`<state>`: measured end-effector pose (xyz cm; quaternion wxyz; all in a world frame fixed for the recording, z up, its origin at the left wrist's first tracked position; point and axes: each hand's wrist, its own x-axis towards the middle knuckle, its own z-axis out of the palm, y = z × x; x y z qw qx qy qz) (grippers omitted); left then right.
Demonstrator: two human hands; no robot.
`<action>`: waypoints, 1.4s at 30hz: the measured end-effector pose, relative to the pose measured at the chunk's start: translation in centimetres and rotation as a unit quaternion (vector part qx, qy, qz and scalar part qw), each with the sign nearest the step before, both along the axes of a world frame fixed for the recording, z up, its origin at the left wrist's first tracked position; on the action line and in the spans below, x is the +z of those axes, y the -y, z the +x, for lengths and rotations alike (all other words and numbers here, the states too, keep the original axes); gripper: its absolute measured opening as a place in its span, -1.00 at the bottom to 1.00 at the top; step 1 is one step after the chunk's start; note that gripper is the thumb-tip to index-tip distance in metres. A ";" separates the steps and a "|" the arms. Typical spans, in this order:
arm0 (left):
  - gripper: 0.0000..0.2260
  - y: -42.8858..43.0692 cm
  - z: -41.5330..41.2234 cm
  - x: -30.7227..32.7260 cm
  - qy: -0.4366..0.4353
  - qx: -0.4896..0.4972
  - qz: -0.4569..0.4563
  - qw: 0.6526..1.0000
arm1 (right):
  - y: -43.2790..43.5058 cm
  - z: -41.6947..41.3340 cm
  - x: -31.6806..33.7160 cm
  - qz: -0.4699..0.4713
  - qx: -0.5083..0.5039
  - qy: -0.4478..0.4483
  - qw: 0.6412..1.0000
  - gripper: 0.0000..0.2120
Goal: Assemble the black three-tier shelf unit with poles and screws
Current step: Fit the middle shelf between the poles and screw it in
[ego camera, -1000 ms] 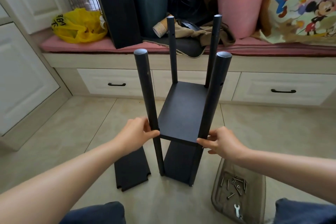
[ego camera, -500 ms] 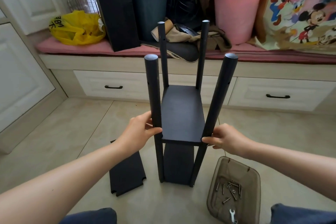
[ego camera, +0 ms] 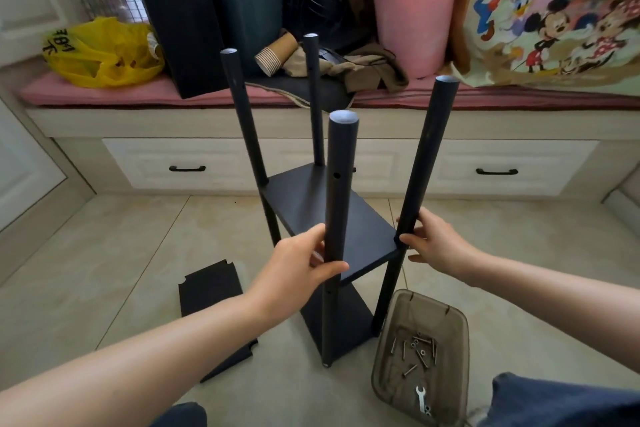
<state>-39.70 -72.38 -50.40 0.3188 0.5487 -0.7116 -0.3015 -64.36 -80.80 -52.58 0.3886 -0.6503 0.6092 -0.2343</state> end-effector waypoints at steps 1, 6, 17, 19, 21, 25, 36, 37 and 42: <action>-0.70 -0.1 -0.4 -0.1 0.004 -0.004 -0.002 1.000 | 0.0 -0.2 0.0 0.000 -0.004 0.005 1.000 -0.73; -0.75 -0.9 -1.6 0.0 0.029 -0.013 -0.016 0.999 | 0.3 -0.5 0.1 0.000 -0.010 0.004 1.000 -0.71; -0.77 -1.9 -3.6 -0.2 -0.009 0.013 -0.018 1.000 | 0.8 -0.1 0.8 -0.022 -0.026 -0.010 0.999 -0.67; -0.76 -1.8 -3.6 -0.3 -0.010 0.042 -0.033 0.999 | 0.8 0.0 1.0 -0.026 -0.024 -0.030 0.999 -0.73; -0.77 -1.8 -3.7 -0.5 -0.019 0.059 -0.035 0.997 | 0.7 0.2 1.4 -0.027 -0.010 -0.074 0.997 -0.73; -0.80 -1.7 -3.3 -0.8 -0.112 0.049 0.064 0.990 | -0.3 0.4 2.6 0.028 -0.002 -0.139 0.990 -0.73; -0.84 -0.8 -1.9 -4.3 -0.345 0.338 0.303 0.822 | -5.9 4.6 5.4 0.045 0.222 -0.062 0.972 -0.68; -0.86 -1.0 -2.4 -5.0 -0.354 0.334 0.317 0.814 | -6.1 4.8 5.4 0.026 0.209 -0.063 0.976 -0.68; -0.61 -1.7 -4.7 -8.0 -0.400 0.237 0.356 0.811 | -6.2 4.7 4.9 0.023 0.233 -0.113 0.966 -0.65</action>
